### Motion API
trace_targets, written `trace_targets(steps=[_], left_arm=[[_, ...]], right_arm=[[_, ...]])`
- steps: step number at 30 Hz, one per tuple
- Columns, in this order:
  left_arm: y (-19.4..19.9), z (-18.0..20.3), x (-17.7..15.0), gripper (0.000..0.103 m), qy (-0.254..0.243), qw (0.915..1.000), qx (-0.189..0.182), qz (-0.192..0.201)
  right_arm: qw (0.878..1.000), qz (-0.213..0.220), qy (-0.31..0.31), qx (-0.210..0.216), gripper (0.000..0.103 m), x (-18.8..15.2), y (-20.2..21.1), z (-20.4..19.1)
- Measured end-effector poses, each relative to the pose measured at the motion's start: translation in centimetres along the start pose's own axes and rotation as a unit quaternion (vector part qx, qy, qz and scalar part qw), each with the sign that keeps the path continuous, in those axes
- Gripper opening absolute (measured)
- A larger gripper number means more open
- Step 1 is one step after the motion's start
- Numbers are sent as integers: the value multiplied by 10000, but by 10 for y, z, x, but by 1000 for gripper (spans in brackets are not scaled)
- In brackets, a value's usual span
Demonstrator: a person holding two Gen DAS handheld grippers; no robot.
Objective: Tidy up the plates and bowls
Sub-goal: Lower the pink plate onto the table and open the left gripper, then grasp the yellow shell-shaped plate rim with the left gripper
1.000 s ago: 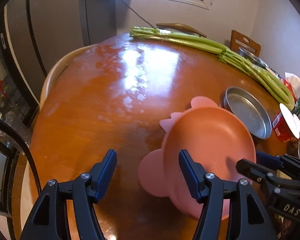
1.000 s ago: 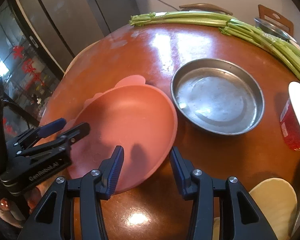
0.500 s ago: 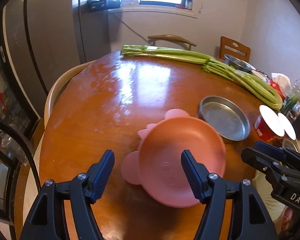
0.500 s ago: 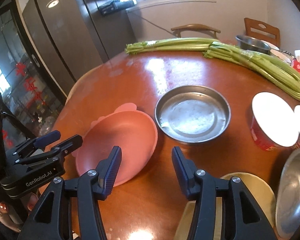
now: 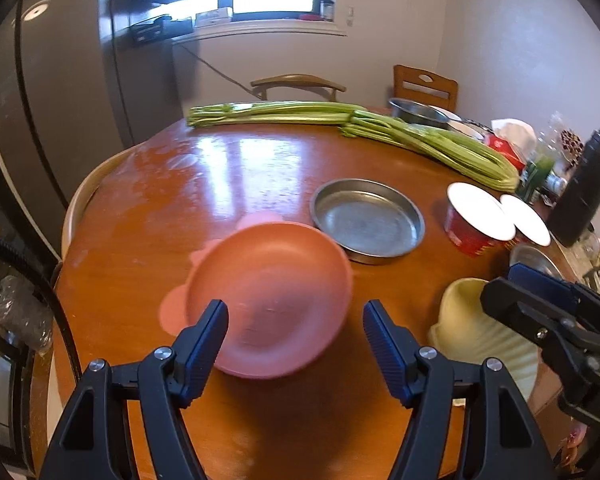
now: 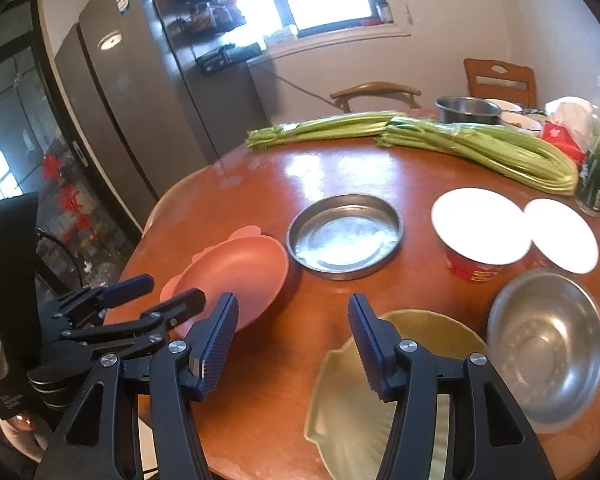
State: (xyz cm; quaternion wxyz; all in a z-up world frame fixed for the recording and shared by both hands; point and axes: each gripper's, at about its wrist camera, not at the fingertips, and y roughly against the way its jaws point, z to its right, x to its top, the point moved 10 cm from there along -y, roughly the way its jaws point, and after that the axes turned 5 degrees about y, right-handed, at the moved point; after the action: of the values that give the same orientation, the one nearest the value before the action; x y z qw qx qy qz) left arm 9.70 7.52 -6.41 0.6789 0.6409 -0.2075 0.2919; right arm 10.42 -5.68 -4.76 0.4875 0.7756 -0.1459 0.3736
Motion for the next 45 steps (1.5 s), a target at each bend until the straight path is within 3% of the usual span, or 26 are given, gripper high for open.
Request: trace_targets(steps=[11,24,35,45], left_arm=[[-3,51,-25,69,-365,9988,-281,-181],[-20,84,-44,69,-678,9959,-464,-376],[-36,100,-53,69,-841,9938,-498,-537],[-50,106,-56,69,-943,9927,-449,-602]], right_arm=[[9988,262,-224,-341,59,-21,40,37],[9968,67,-461,-648,60,-75,61,64],[9934,-278,-725,-840,60,-106,57,84],[9926,-503,-811,-756,60,-117,38,88]])
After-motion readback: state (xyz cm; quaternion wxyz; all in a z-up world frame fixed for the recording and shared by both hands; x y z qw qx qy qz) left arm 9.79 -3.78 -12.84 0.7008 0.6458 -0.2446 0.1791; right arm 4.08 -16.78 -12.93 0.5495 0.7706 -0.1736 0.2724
